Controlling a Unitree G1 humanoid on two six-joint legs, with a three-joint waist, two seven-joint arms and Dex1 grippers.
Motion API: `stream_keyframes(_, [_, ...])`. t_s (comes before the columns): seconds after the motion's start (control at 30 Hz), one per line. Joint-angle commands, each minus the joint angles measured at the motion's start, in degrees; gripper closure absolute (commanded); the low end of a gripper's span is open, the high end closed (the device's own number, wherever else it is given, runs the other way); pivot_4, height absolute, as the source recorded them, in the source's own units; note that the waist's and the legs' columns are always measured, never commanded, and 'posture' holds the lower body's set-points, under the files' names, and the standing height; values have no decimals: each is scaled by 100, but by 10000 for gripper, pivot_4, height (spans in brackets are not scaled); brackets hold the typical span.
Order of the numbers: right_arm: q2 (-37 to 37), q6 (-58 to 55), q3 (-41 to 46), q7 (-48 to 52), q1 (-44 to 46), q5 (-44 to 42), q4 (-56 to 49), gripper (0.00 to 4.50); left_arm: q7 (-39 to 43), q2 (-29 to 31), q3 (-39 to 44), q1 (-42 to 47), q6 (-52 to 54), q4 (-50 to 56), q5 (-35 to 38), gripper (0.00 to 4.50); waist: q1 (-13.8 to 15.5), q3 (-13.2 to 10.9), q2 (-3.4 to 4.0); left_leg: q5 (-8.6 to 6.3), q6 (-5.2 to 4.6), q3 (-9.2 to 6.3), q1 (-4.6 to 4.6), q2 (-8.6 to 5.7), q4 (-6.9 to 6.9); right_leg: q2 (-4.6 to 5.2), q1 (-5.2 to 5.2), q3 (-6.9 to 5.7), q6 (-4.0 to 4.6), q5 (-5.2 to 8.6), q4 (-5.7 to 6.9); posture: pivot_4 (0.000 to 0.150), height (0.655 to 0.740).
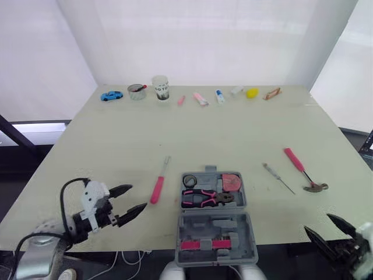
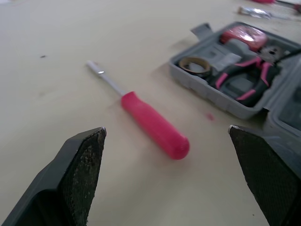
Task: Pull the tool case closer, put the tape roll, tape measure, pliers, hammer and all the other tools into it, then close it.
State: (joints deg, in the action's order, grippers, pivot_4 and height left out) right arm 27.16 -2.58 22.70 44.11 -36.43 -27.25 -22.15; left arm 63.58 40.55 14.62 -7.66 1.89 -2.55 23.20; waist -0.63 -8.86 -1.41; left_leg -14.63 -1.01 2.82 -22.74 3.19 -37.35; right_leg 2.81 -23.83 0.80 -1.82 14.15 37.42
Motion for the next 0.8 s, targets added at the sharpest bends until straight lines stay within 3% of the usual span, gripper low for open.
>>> stream_keyframes(0.03, [434, -241, -314, 181, 423, 196, -151, 706, 338, 189, -355, 192, -118, 118, -167, 0, 1, 0, -1, 0, 0, 0, 0, 0, 0, -3, 1, -1, 0, 0, 0, 1500, 7400])
stream_keyframes(0.17, [720, -503, -673, 294, 986, 238, -56, 706, 554, 229, -681, 546, 42, -31, -195, 0, 5, -1, -3, 1, -1, 5, 1, -2, -13, -8, 3, -3, -1, 0, 15, 1500, 7400])
stream_keyframes(0.27, [865, -633, -872, 423, 1413, 262, 177, 8028, 600, 172, -931, 911, -93, -314, -377, 0, 23, -1, -2, 2, -2, 5, 4, -3, -14, -15, 8, -7, 1, 0, 22, 1500, 7400])
stream_keyframes(0.3, [908, -650, -928, 487, 1521, 270, 262, 13660, 631, 164, -987, 1004, -112, -404, -410, 5774, 26, -2, -4, 2, -2, 4, 4, -4, -14, -18, 11, -10, 0, 0, 21, 1500, 7400])
stream_keyframes(0.33, [957, -647, -989, 549, 1618, 303, 352, 22759, 669, 167, -1039, 1074, -88, -471, -427, 13011, 25, -2, -4, 2, -2, 3, 2, -4, -14, -20, 10, -9, -1, -1, 22, 1500, 7400])
stream_keyframes(0.4, [1091, -604, -1211, 706, 1957, 500, 628, 26604, 856, 222, -1215, 1154, -48, -554, -467, 16662, 11, -3, -8, 2, -2, 4, 1, -4, -14, -20, 11, -8, -23, -9, 21, 1500, 7400])
stream_keyframes(0.5, [1239, -534, -1569, 887, 2354, 775, 936, 42414, 1070, 262, -1396, 1243, -25, -645, -516, 32544, -10, -4, -9, 2, -2, 9, 2, -5, -15, -19, 11, -4, -25, -10, 20, 1500, 7400])
stream_keyframes(0.57, [1301, -468, -1840, 1029, 2579, 964, 1139, 44316, 1156, 287, -1493, 1296, 86, -661, -538, 34671, -4, -4, -9, 2, -2, 6, 3, -5, -16, -20, 11, -5, -25, -10, 24, 1500, 7400])
stream_keyframes(0.6, [1322, -421, -1997, 1104, 2714, 1086, 1261, 45000, 1199, 307, -1545, 1327, 188, -659, -536, 41741, -4, -4, -9, 2, -2, 4, 3, -5, -15, -21, 11, -8, -25, -10, 25, 1500, 7400])
stream_keyframes(0.63, [1331, -396, -2113, 1149, 2836, 1169, 1362, 45000, 1234, 321, -1584, 1379, 254, -692, -535, 44632, -3, -4, -9, 2, -2, 3, 4, -4, -16, -23, 11, -8, -25, -10, 27, 1500, 7400])
stream_keyframes(0.8, [1279, -193, -2836, 1421, 3701, 1665, 2042, 45000, 1488, 369, -1974, 1587, 505, -747, -698, 44632, -2, -5, -8, 2, -2, 3, 4, -4, -24, -25, 11, -5, -25, -10, 33, 1500, 7400])
